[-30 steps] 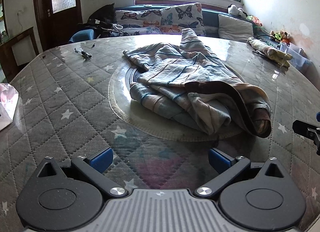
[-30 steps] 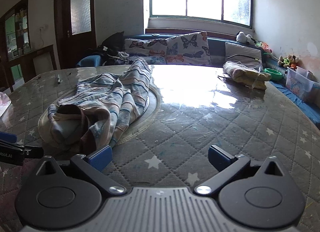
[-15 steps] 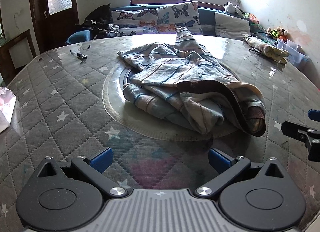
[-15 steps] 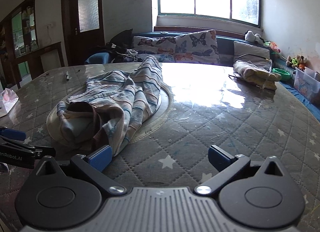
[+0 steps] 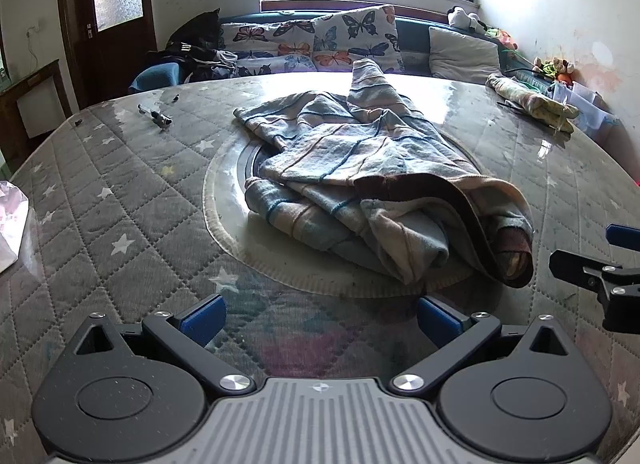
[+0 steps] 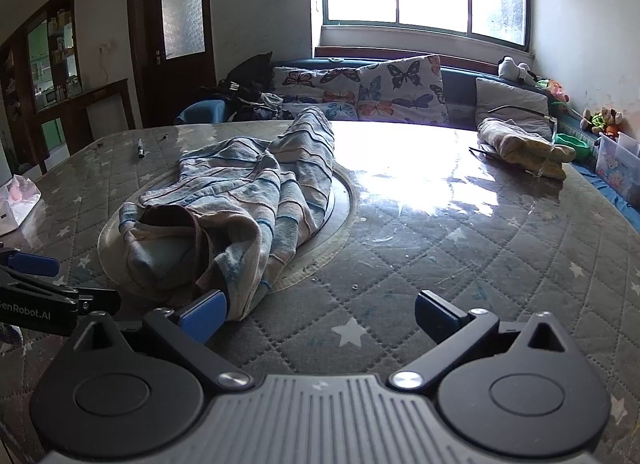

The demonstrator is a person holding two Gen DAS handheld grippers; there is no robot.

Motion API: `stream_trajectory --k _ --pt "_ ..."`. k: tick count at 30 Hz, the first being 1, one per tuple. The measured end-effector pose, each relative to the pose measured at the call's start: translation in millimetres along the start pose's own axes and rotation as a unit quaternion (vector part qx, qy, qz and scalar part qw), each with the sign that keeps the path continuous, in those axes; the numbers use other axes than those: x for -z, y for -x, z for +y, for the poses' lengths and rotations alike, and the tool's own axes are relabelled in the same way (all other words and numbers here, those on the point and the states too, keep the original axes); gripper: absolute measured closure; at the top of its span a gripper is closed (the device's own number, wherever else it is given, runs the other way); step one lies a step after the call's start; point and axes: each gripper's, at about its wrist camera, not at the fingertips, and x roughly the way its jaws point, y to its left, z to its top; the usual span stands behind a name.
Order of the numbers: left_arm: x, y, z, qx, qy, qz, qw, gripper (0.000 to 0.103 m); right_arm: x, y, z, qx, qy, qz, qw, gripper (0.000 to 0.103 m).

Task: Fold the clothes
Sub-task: 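Move both grippers toward the crumpled striped cloth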

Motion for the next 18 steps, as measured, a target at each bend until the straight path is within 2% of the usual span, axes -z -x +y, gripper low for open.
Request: stream_trajectory --k 18 --pt "-12 -2 -1 0.002 -0.001 -0.005 1.0000 0.000 -12 -9 5 -0.017 0.011 -0.001 1.000 0.007"
